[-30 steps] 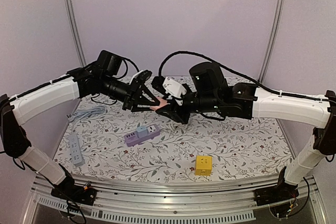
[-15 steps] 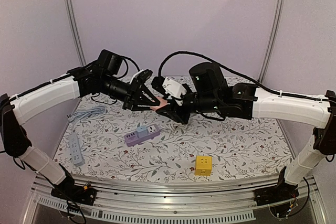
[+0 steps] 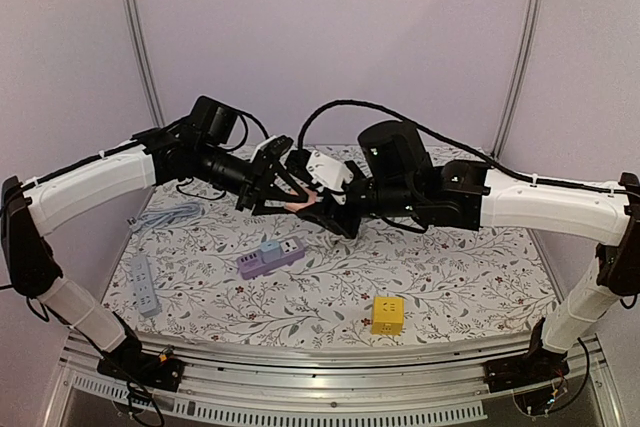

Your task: Insert the plug

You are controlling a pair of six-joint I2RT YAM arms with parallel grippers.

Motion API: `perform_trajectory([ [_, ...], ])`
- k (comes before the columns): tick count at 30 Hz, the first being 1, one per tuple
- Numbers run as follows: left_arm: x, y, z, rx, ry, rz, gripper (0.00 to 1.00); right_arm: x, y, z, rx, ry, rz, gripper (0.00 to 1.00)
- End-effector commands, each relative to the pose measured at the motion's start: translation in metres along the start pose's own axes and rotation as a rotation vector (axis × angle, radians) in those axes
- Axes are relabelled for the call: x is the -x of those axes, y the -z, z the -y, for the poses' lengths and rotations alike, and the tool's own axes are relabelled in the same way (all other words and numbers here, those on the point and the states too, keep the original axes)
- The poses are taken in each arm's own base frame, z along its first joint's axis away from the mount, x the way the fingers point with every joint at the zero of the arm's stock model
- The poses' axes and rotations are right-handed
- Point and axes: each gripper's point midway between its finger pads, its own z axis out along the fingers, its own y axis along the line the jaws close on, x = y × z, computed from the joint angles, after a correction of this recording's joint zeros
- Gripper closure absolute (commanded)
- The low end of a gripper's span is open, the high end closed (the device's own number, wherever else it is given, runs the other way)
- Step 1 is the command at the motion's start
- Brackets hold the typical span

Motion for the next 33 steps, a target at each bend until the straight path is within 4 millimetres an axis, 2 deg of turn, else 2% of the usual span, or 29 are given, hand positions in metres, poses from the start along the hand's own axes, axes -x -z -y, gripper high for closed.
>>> perform_trajectory([
  [1,-0.001,-0.006,0.002,0.003,0.005,-0.019,0.58,0.004,-0.002,-0.006,0.009,0.021,0.019,1.0],
  [7,0.0,-0.006,0.0,0.006,0.004,-0.018,0.74,0.002,-0.003,-0.007,0.014,0.02,0.015,1.0],
  [10,-0.001,-0.007,0.0,0.005,0.007,-0.022,0.96,0.001,-0.004,-0.007,0.014,0.016,0.011,1.0],
  [11,-0.001,-0.007,0.0,0.004,0.008,-0.024,1.0,0.0,-0.004,-0.006,0.007,0.014,0.01,1.0],
  [13,-0.001,-0.007,0.0,0.005,0.004,-0.023,1.0,0.0,-0.005,0.004,-0.053,0.004,0.004,0.98],
  [14,-0.001,-0.006,0.001,0.006,-0.001,-0.019,1.0,0.0,-0.005,0.016,-0.116,-0.025,0.001,0.88],
  [15,0.0,-0.006,0.001,0.009,-0.004,-0.016,1.0,0.0,-0.004,0.026,-0.171,-0.056,-0.004,0.59],
  [16,0.001,-0.005,0.001,0.014,-0.009,-0.01,1.0,-0.003,-0.005,0.035,-0.225,-0.075,-0.02,0.38],
  [17,0.001,-0.004,0.001,0.022,-0.012,-0.007,1.0,-0.004,-0.005,0.039,-0.253,-0.1,-0.025,0.24],
  [18,0.002,-0.003,0.0,0.031,-0.015,-0.005,1.0,-0.006,-0.006,0.042,-0.269,-0.112,-0.03,0.07],
  [19,0.002,-0.003,0.001,0.037,-0.019,-0.003,1.0,-0.008,-0.006,0.042,-0.273,-0.122,-0.034,0.02],
  [24,0.006,0.0,-0.002,0.077,-0.039,0.01,1.0,-0.017,0.0,0.037,-0.258,-0.136,-0.029,0.01],
  [28,0.009,0.003,-0.01,0.156,-0.062,0.01,1.0,-0.016,0.018,0.035,-0.251,-0.184,0.007,0.01],
  [33,0.015,0.004,-0.019,0.221,-0.079,0.01,1.0,-0.035,0.04,0.028,-0.239,-0.259,-0.017,0.01],
])
